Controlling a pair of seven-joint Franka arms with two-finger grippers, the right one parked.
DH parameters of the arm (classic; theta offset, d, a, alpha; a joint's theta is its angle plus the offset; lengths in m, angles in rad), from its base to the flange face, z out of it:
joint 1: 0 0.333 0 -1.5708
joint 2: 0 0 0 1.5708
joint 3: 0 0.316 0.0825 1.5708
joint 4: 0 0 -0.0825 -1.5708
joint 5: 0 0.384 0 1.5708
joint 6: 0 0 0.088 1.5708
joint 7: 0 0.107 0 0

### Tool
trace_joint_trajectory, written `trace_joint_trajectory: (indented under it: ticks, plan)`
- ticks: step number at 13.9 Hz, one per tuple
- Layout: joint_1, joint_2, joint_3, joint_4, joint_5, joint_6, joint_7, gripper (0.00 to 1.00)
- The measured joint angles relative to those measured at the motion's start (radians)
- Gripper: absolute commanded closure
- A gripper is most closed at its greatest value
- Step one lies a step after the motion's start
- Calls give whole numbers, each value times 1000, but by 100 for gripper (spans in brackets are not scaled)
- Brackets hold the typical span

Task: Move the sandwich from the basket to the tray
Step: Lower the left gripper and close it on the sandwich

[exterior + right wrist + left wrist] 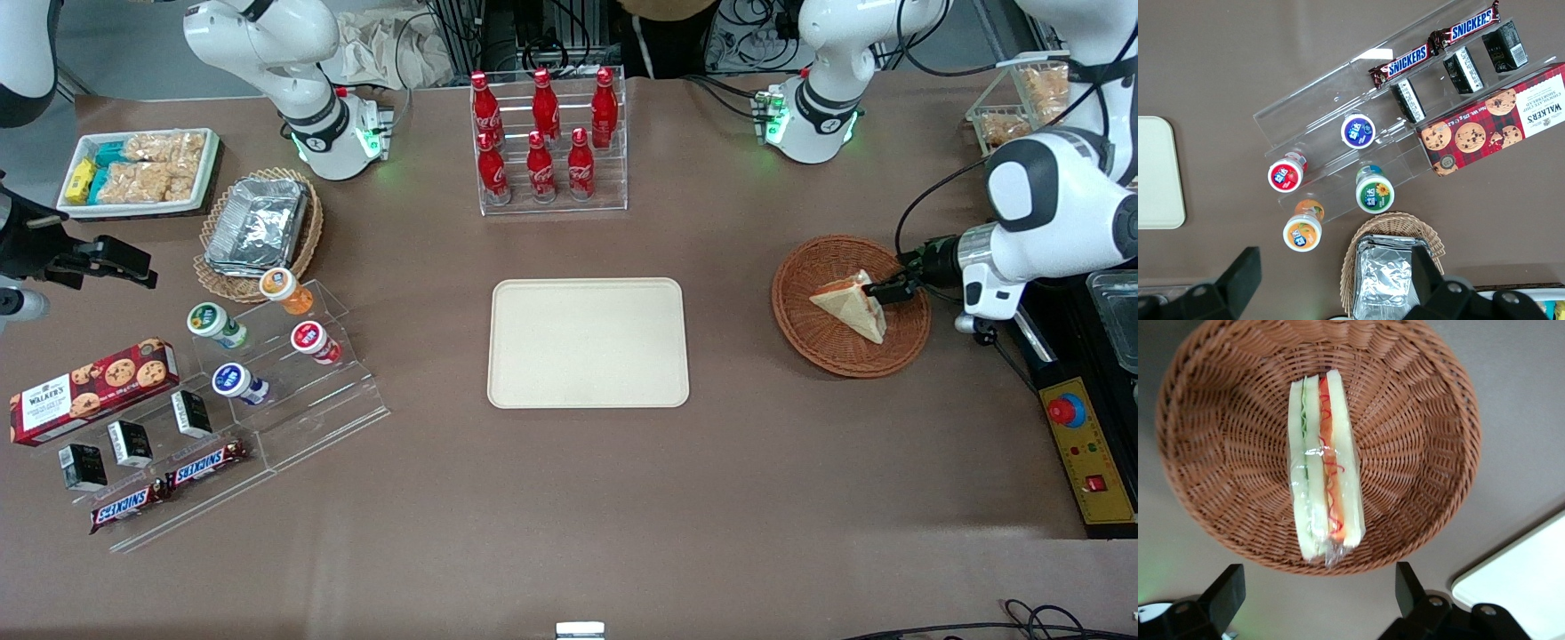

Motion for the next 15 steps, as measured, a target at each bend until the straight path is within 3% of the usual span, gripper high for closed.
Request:
trace_joint_trajectory:
  ticks: [7, 10, 12, 15]
  plan:
    - [9, 123, 0, -38, -148, 128, -5, 1]
    - [9, 164, 0, -38, -179, 146, -26, 8]
    - [8, 175, -1, -38, -180, 156, -56, 20]
    - [8, 178, -2, -38, -190, 157, -86, 51]
